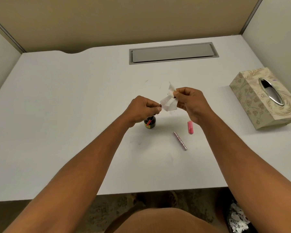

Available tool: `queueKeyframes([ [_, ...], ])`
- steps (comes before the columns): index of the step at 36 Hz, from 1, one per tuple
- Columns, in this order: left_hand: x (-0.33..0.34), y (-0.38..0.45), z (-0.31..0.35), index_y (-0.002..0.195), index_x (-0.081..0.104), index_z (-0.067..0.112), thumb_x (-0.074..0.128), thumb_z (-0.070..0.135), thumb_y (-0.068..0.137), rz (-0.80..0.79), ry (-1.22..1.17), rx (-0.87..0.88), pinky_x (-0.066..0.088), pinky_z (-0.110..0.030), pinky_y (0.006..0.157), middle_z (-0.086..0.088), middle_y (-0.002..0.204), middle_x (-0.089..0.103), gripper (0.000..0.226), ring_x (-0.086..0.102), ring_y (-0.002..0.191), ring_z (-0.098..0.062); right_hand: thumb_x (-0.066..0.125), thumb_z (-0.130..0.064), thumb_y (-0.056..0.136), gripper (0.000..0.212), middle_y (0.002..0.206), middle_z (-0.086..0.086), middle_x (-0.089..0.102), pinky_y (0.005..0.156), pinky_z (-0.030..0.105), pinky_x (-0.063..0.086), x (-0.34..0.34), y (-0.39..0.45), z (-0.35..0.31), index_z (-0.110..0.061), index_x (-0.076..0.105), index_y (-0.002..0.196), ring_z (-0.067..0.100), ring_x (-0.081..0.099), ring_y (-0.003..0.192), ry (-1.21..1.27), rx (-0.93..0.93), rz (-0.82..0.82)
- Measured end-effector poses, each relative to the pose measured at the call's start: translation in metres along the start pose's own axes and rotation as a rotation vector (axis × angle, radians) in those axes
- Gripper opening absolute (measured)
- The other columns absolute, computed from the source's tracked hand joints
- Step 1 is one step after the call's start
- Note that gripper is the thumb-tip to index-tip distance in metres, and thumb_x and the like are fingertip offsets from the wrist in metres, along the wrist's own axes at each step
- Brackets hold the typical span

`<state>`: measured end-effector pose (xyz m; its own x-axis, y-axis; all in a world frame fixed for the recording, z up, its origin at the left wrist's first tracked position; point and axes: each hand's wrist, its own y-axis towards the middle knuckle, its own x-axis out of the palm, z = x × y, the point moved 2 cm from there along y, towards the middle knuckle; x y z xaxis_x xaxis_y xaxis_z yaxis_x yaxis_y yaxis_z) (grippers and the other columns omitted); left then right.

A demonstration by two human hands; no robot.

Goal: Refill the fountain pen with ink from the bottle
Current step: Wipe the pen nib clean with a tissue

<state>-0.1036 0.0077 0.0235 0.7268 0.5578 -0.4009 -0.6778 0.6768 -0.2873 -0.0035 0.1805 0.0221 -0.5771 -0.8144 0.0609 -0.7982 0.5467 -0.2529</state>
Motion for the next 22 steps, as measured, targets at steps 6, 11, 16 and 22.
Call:
queueKeyframes([
  [6, 0.0025, 0.0019, 0.0013, 0.098, 0.08, 0.016, 0.077, 0.021, 0.086, -0.006, 0.045, 0.001, 0.056, -0.03, 0.084, -0.001, 0.092, 0.078, 0.014, 0.069, 0.085, -0.013, 0.061, -0.003, 0.095, 0.009, 0.093, 0.011, 0.071, 0.073, 0.026, 0.057, 0.0025, -0.0005, -0.0016, -0.001, 0.069, 0.099, 0.019, 0.071, 0.082, -0.006, 0.001, -0.088],
  [11, 0.0033, 0.0027, 0.0039, 0.102, 0.08, 0.017, 0.076, 0.022, 0.086, 0.005, 0.139, 0.022, 0.057, -0.035, 0.087, 0.001, 0.093, 0.078, 0.017, 0.071, 0.093, -0.018, 0.062, -0.01, 0.096, 0.019, 0.095, 0.012, 0.073, 0.073, 0.024, 0.058, 0.0059, -0.0037, -0.0007, 0.006, 0.069, 0.105, 0.018, 0.072, 0.084, -0.046, 0.02, -0.13],
  [16, 0.004, 0.0006, 0.007, 0.103, 0.08, 0.018, 0.075, 0.022, 0.087, 0.015, 0.23, 0.061, 0.055, -0.033, 0.079, -0.004, 0.093, 0.078, 0.017, 0.068, 0.084, -0.019, 0.066, -0.011, 0.094, 0.02, 0.099, 0.012, 0.074, 0.074, 0.025, 0.058, 0.0051, -0.0009, 0.0009, 0.008, 0.071, 0.098, 0.018, 0.071, 0.085, -0.033, 0.078, -0.11],
  [22, 0.0045, -0.0009, 0.0069, 0.103, 0.08, 0.016, 0.073, 0.02, 0.089, 0.011, 0.293, 0.089, 0.043, -0.017, 0.051, -0.008, 0.075, 0.074, 0.017, 0.052, 0.047, -0.005, 0.069, 0.001, 0.087, 0.007, 0.093, 0.012, 0.074, 0.073, 0.025, 0.059, 0.0045, -0.0007, 0.0004, 0.003, 0.072, 0.093, 0.021, 0.072, 0.083, -0.091, 0.152, -0.145],
])
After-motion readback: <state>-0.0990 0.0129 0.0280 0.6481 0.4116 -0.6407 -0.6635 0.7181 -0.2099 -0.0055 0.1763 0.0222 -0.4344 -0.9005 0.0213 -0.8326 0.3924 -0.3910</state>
